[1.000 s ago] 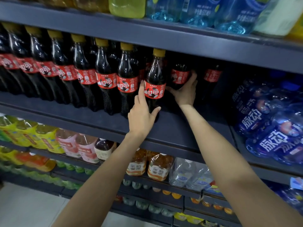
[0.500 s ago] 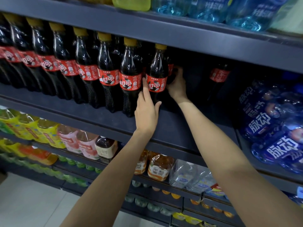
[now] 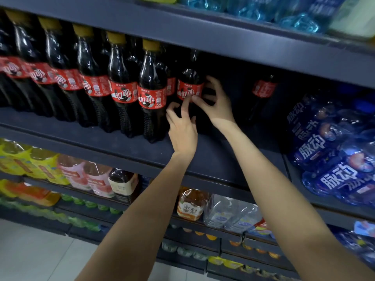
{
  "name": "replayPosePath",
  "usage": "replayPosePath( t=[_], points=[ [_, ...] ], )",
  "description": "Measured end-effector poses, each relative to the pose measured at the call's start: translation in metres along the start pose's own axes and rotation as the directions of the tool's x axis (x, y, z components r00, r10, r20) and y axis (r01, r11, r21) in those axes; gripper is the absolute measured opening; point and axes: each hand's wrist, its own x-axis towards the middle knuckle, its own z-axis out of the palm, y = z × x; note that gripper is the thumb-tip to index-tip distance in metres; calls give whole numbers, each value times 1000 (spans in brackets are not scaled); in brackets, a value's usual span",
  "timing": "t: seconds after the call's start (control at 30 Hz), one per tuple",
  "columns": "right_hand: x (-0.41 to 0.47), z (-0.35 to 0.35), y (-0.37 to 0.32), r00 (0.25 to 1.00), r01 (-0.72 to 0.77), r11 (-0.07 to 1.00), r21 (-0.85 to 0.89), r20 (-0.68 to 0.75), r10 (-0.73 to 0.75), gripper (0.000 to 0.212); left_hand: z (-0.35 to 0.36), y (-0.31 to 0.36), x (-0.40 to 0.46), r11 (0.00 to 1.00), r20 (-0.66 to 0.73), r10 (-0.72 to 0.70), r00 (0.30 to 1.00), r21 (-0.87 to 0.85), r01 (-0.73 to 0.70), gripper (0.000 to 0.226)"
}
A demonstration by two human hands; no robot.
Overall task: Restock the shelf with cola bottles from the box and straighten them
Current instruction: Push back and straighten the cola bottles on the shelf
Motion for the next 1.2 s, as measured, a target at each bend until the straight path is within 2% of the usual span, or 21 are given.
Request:
replayPosePath(
  t=[0.2, 0.37, 0.43, 0.5, 0.57, 0.63, 0.73, 0.83, 0.9, 0.97, 1.07, 1.13, 1.2],
  points=[
    [2, 11, 2, 998, 35, 999, -9, -55, -36, 65, -5, 0, -14, 1000, 114, -18, 993, 0, 19, 78],
    [-7, -4, 9, 998, 55, 992, -110, -7, -56, 60, -7, 0, -4, 980, 102, -60, 993, -181, 78, 87],
    [-18, -22, 23, 979, 38, 978, -204, -188, -78, 47, -7, -7, -3, 978, 128, -23, 991, -203, 49, 88],
    [-28, -45, 41, 886, -57, 957, -285, -456, -83, 38, -6, -11, -2, 979, 148, -9, 989, -198, 39, 87],
    [-29, -65, 55, 779, -230, 924, -306, -627, -14, 45, -5, -10, -2, 983, 121, -29, 992, -178, 50, 84],
    [-20, -78, 63, 729, -364, 892, -267, -678, 95, 64, -4, -8, -1, 990, 76, -34, 997, -133, 44, 82],
    [-2, -84, 67, 770, -426, 881, -205, -594, 233, 89, -1, -5, -3, 998, 25, -49, 998, -24, 50, 80],
    [13, -86, 76, 793, -471, 870, -150, -504, 342, 98, 1, -5, -4, 998, -15, -69, 998, 9, 69, 80],
    [17, -88, 80, 791, -511, 842, -171, -476, 384, 100, 3, -5, -3, 996, -48, -92, 995, 14, 93, 81],
    [13, -89, 79, 800, -516, 834, -197, -459, 387, 101, 6, -2, -4, 993, -69, -117, 991, 26, 119, 82],
    [-8, -81, 65, 873, -403, 899, -172, -368, 321, 95, 10, 5, -7, 989, -82, -145, 986, 22, 147, 81],
    [-28, -68, 53, 909, -320, 943, -88, -310, 280, 82, 8, 7, -5, 982, -76, -189, 979, -22, 187, 80],
    [-44, -53, 44, 936, -249, 969, 1, -255, 241, 76, -4, 8, -5, 973, -6, -208, 978, -102, 206, 77]
  ],
)
